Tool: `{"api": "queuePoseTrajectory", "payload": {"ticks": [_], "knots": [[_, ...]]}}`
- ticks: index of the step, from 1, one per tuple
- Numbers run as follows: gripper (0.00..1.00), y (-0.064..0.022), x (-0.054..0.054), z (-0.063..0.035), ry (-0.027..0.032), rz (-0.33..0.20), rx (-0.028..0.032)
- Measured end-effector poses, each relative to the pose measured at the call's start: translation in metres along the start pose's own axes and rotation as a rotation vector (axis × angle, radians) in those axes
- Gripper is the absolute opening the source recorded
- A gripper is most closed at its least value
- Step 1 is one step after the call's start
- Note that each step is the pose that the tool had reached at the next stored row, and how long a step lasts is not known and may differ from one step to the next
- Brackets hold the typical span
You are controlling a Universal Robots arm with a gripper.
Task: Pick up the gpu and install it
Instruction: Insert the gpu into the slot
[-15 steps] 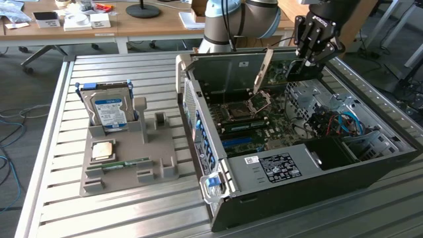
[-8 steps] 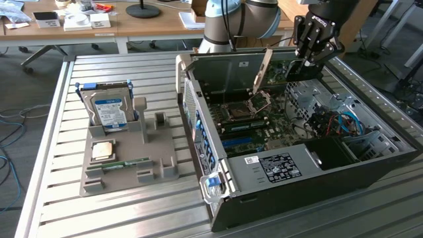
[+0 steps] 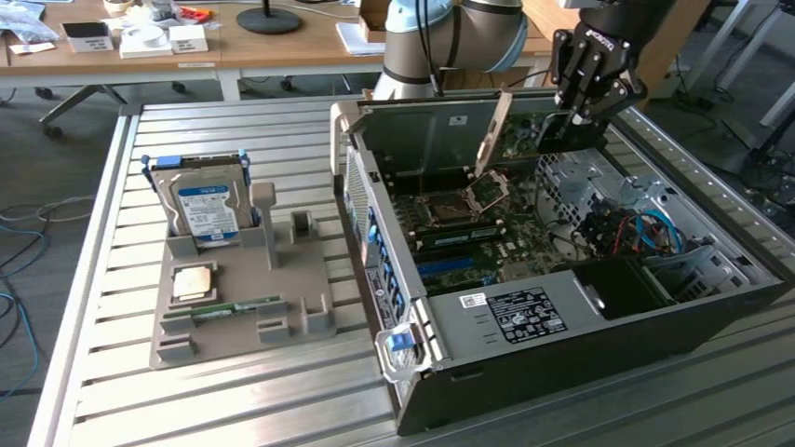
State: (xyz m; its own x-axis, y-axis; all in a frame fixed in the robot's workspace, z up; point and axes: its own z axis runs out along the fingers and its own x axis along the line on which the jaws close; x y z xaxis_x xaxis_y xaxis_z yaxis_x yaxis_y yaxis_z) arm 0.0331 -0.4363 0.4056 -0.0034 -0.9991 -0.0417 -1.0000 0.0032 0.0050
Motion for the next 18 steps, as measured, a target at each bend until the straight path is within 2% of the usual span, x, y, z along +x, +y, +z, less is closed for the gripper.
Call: {"api": "queuePoseTrajectory", "payload": {"ticks": [12,18], "knots": [[0.27,0.0001,0.0002,0.0023,0.0001,0.000,0.0000],[0.27,0.0048,0.0002,0.0027,0.0002,0.000,-0.0001]]}}
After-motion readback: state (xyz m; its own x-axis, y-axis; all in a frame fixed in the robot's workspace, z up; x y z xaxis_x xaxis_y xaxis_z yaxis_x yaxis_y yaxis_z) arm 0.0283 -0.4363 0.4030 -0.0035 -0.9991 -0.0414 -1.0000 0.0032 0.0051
